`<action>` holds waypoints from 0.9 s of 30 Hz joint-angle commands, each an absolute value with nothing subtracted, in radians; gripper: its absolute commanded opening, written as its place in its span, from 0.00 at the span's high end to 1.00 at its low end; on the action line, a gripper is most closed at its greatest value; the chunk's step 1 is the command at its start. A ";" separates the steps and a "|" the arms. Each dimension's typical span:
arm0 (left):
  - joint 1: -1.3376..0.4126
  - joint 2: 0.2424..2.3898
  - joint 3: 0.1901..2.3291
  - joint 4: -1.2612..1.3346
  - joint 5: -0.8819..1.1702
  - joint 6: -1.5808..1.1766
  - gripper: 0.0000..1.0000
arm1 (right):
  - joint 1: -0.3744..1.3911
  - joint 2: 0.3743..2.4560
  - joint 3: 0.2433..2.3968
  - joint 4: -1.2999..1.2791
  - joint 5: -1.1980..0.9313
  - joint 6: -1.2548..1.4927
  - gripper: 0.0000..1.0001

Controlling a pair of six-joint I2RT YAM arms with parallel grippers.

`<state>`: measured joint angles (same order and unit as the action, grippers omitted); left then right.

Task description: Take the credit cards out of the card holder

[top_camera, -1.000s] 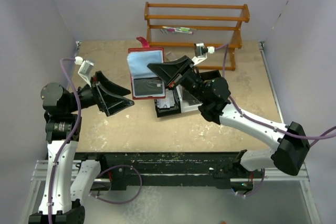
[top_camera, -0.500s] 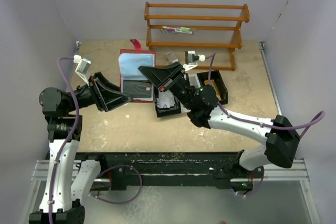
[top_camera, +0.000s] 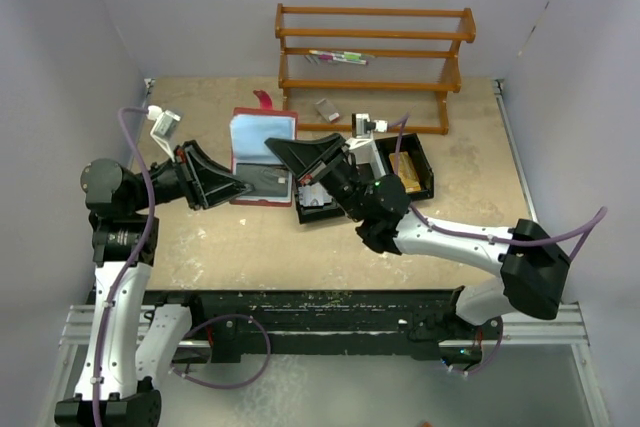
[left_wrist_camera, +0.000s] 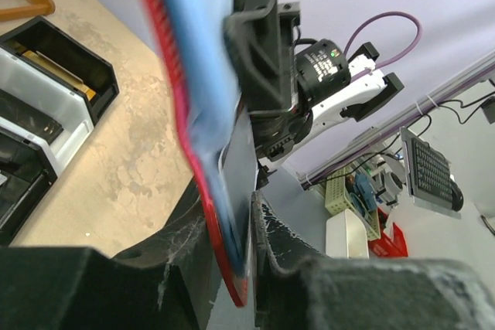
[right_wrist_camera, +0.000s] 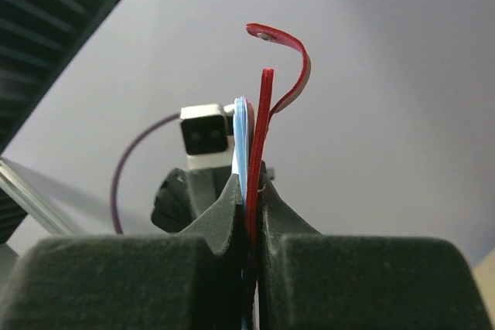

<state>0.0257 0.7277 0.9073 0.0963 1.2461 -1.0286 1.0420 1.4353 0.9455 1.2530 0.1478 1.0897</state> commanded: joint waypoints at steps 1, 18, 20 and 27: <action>0.024 0.731 0.943 0.105 1.248 -1.003 0.64 | 1.049 1.405 0.905 1.309 0.198 1.097 1.00; 0.024 0.698 0.850 0.130 1.278 -1.036 0.56 | 1.049 1.423 0.878 1.369 0.287 1.114 1.00; 0.025 0.684 0.834 0.107 1.276 -1.017 0.58 | 1.049 1.419 0.880 1.367 0.297 1.109 1.00; 0.025 0.684 0.854 0.092 1.258 -1.001 0.78 | 1.052 1.443 0.890 1.363 0.261 1.127 1.00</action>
<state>0.0257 0.6819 0.8265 0.0803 1.2644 -1.0279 1.0473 1.4361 0.8745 1.2854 0.2459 1.1011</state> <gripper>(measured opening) 0.247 0.034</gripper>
